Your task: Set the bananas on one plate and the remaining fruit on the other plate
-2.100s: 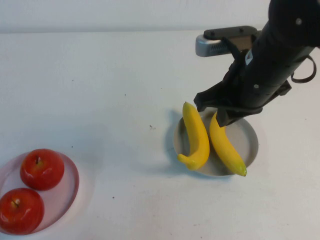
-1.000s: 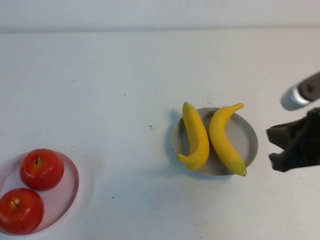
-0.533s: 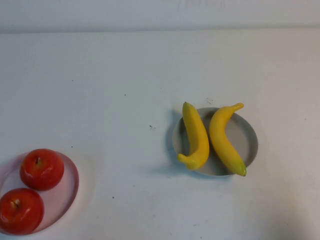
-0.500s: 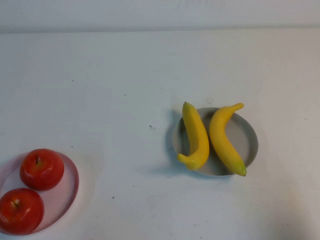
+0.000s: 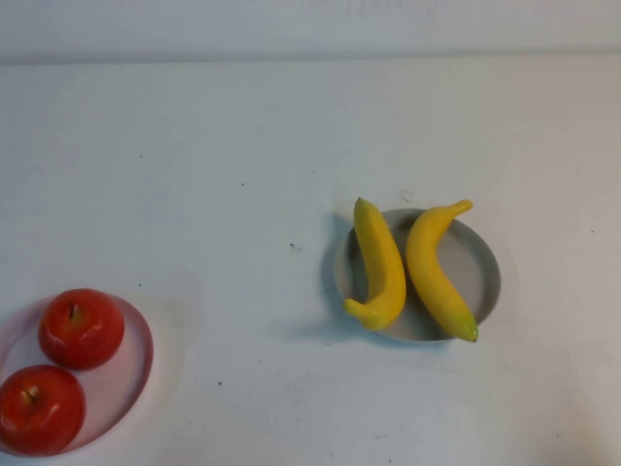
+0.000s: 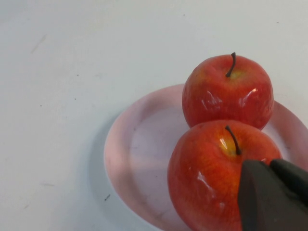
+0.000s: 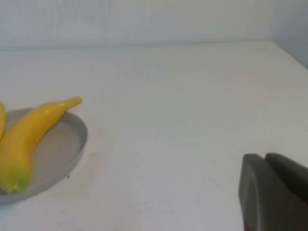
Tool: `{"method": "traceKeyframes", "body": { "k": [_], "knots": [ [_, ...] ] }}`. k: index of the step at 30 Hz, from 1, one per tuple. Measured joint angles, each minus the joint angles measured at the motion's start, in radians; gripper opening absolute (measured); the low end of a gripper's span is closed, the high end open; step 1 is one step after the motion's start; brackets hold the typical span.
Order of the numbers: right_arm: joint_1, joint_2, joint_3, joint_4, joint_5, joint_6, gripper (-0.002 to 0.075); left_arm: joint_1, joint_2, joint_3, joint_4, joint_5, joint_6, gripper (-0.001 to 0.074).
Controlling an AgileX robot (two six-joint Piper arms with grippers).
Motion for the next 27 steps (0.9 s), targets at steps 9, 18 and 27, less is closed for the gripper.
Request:
{"method": "traceKeyframes", "body": {
  "k": [9, 18, 27],
  "knots": [
    [0.0, -0.004, 0.0, -0.031, 0.129, -0.002, -0.0015, 0.0, 0.0, 0.0, 0.0, 0.0, 0.0, 0.0004],
    [0.0, -0.004, 0.0, -0.032, 0.13, -0.002, -0.0015, 0.0, 0.0, 0.0, 0.0, 0.0, 0.0, 0.0004],
    [0.0, -0.004, 0.0, -0.032, 0.13, -0.002, -0.0015, 0.0, 0.0, 0.0, 0.0, 0.0, 0.0, 0.0004]
  ]
}}
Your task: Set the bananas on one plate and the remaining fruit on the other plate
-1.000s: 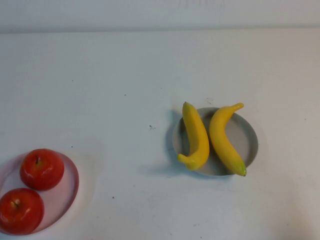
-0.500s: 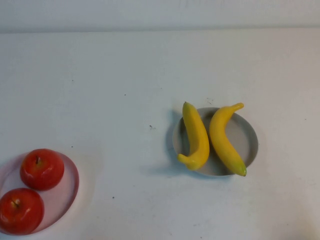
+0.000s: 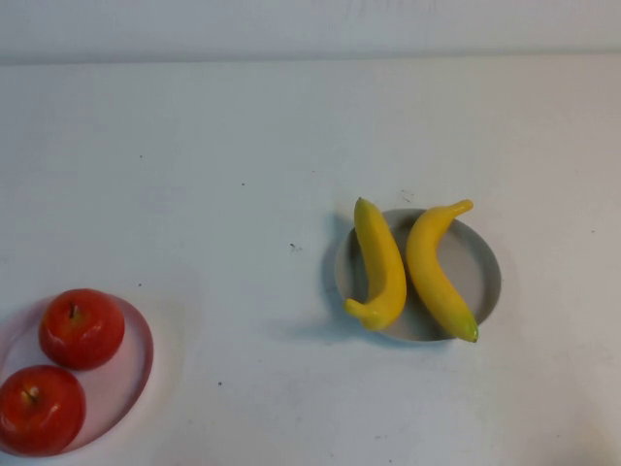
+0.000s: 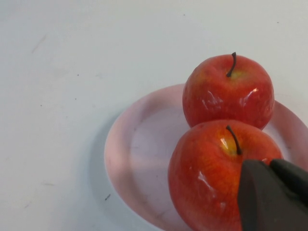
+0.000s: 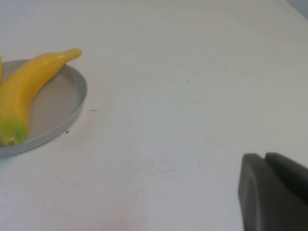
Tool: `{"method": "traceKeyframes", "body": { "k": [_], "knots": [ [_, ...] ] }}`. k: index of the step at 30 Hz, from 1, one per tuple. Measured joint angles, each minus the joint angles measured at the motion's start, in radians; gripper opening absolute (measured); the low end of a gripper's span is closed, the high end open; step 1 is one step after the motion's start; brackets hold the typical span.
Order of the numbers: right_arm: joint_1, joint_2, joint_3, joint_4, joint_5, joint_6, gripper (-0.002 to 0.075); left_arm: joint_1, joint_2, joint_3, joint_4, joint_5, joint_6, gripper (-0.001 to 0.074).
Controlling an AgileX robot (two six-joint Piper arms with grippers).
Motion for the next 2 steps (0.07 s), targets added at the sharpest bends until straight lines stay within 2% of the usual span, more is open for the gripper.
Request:
{"method": "traceKeyframes", "body": {
  "k": [2],
  "knots": [
    [0.0, 0.0, 0.0, 0.0, 0.0, 0.0, -0.0015, 0.0, 0.0, 0.0, 0.0, 0.0, 0.0, 0.0004]
  ]
}}
